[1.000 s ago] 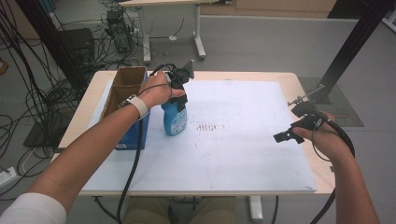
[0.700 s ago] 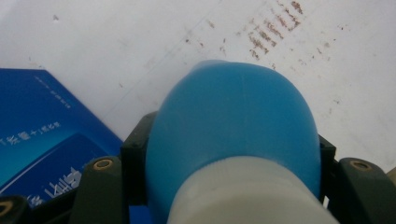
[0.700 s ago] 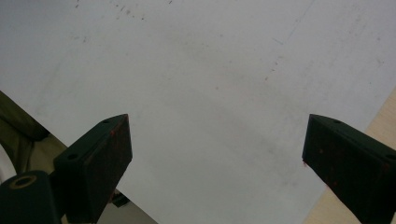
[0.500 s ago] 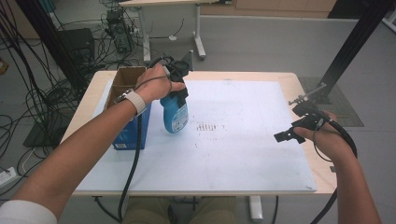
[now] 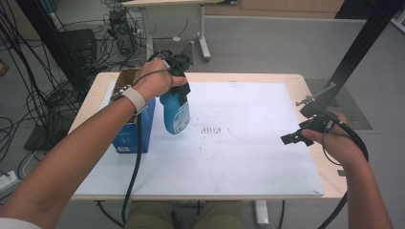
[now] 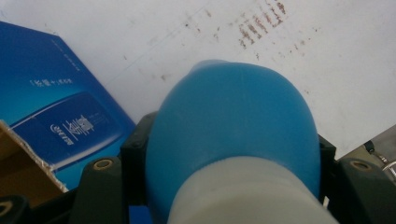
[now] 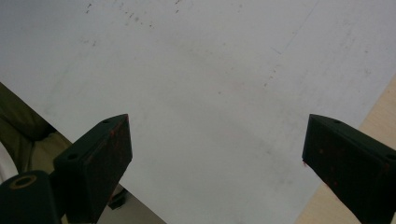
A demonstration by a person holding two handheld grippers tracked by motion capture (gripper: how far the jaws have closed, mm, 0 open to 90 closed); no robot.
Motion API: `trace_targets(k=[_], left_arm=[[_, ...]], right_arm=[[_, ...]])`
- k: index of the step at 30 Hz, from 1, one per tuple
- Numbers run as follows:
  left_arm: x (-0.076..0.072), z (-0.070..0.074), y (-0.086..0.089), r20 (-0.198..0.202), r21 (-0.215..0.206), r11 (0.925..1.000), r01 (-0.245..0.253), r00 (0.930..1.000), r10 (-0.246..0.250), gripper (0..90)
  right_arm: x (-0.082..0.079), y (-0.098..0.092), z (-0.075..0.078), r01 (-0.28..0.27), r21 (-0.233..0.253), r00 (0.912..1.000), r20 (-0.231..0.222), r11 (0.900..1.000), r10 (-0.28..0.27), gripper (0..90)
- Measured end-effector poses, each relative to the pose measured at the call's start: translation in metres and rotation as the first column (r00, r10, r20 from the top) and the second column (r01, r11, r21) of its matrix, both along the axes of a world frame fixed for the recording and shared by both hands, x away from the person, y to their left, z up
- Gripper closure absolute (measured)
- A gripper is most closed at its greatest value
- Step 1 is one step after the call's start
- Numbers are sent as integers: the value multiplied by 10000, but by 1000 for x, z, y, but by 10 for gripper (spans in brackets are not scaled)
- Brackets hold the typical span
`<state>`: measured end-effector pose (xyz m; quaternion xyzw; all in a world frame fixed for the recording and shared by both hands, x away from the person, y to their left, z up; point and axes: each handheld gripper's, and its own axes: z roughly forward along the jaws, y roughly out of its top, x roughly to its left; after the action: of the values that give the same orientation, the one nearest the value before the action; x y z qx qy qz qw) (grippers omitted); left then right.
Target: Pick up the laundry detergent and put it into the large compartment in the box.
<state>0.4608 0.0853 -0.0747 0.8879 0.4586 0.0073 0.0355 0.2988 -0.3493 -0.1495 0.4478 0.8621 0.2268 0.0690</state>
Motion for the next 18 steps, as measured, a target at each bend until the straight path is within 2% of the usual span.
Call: trace_targets(k=[8,14,18], left_arm=[[-2,18,11,-42,-250,9987,-453,9990,452,385],[-8,32,12,59,-64,9981,-618,9981,619,385],[-10,43,15,37,-157,9969,-775,9970,775,384]], right_arm=[[-4,0,3,-3,-38,10000,59,10000,3,83],[-5,-2,3,29,-56,10000,60,10000,-29,83],[-5,-1,4,4,-54,10000,86,10000,-3,83]])
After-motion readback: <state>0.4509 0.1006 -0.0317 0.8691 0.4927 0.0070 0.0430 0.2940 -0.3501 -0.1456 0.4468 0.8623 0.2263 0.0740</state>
